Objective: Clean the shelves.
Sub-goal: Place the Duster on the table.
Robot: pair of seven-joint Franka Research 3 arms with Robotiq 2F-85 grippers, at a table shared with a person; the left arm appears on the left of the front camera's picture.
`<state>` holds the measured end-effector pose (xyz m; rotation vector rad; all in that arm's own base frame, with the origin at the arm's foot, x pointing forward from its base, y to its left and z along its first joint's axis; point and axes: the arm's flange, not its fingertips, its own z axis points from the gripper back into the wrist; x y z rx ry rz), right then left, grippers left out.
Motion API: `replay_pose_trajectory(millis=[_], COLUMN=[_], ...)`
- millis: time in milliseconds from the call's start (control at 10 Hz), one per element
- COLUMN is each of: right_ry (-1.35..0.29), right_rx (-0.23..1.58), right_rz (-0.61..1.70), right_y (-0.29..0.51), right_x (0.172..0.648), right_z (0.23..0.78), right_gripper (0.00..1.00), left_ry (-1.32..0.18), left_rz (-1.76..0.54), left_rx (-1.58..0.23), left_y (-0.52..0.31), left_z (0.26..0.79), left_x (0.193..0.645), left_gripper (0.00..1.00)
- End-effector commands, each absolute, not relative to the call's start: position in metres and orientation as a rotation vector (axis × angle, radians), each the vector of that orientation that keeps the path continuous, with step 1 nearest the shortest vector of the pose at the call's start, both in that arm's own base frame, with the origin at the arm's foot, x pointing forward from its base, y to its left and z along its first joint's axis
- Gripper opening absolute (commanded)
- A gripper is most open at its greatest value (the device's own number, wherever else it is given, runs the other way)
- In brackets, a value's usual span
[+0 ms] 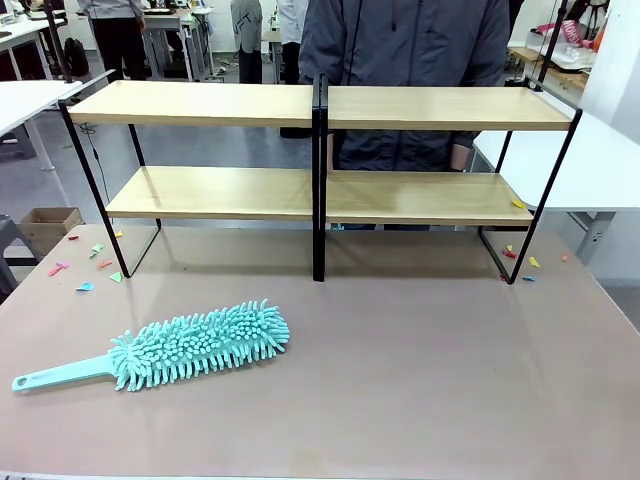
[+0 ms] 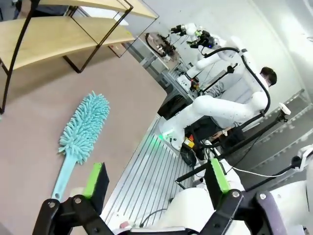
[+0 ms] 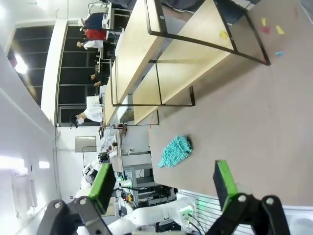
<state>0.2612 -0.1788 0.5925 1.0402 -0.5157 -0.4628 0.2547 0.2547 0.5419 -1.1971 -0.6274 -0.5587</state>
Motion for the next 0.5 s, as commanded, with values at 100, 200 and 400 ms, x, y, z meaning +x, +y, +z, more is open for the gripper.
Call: replay_pose_trajectory(millis=[100, 200, 400], right_ry=[-0.515, -0.515, -0.515], right_rx=[1.056, 1.056, 1.056], right_rz=[-0.427, -0.427, -0.427], right_y=[-0.1712, -0.1712, -0.1712], right_x=[0.2628, 0.2628, 0.2628], right_z=[0.5974, 0.5974, 0.5974], right_gripper=[1.00, 1.00, 1.00], left_ry=[-0.609, -0.609, -0.609], left_rz=[-0.541, -0.541, -0.541], left_rx=[-1.183, -1.183, -1.183], left_y=[0.2446, 0.2446, 0.2446], left_z=[0.5460, 0.5460, 0.5460], left_x=[0.2608, 0.2608, 0.2608], left_gripper=[1.00, 1.00, 1.00])
